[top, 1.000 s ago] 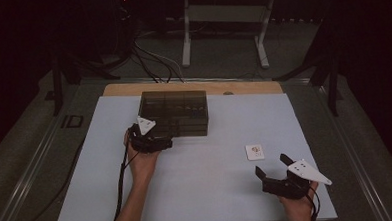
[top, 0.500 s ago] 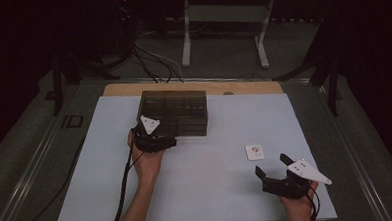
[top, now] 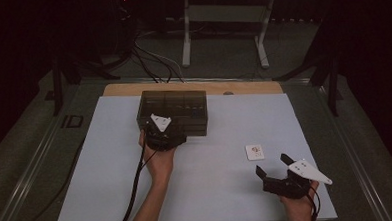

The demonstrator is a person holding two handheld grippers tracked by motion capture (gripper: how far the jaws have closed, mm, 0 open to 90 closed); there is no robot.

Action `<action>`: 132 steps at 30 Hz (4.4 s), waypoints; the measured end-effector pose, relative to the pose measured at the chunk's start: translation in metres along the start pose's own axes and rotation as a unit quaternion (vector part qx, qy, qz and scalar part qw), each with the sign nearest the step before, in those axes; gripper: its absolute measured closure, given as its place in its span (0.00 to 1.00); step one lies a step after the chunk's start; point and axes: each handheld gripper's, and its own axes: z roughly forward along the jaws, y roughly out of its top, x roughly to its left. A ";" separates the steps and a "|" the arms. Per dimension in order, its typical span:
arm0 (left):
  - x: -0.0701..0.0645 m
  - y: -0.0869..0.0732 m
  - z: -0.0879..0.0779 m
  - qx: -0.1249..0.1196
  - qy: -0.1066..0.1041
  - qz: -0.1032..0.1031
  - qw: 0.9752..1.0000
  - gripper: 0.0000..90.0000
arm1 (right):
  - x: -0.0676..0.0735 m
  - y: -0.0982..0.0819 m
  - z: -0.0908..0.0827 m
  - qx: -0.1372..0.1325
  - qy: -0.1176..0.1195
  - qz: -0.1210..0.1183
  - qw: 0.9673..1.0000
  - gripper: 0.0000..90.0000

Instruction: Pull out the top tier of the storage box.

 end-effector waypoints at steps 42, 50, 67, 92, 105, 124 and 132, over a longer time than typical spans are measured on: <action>-0.020 -0.001 0.007 0.012 0.071 -0.057 0.996 0.64 | -0.002 0.000 -0.001 0.003 -0.009 0.006 1.000 0.02; -0.024 0.000 0.009 0.012 0.085 -0.061 0.994 0.64 | -0.002 0.000 0.000 0.004 -0.009 0.006 1.000 0.02; -0.026 0.002 0.009 0.018 0.090 -0.063 0.994 0.64 | -0.002 0.000 0.000 0.003 -0.009 0.006 1.000 0.02; -0.031 -0.007 -0.008 0.017 0.092 -0.066 0.993 0.64 | -0.002 0.000 -0.001 0.003 -0.009 0.006 1.000 0.02; -0.037 -0.009 -0.020 -0.004 0.099 -0.036 0.994 0.61 | -0.002 0.000 0.000 0.005 -0.009 0.007 1.000 0.02; -0.003 0.000 -0.030 0.017 -0.034 -0.014 0.999 0.01 | -0.002 0.000 0.001 0.007 -0.008 0.006 1.000 0.02; 0.014 0.013 -0.035 0.017 -0.107 0.036 0.993 0.01 | -0.001 0.000 0.001 0.009 -0.008 0.006 1.000 0.02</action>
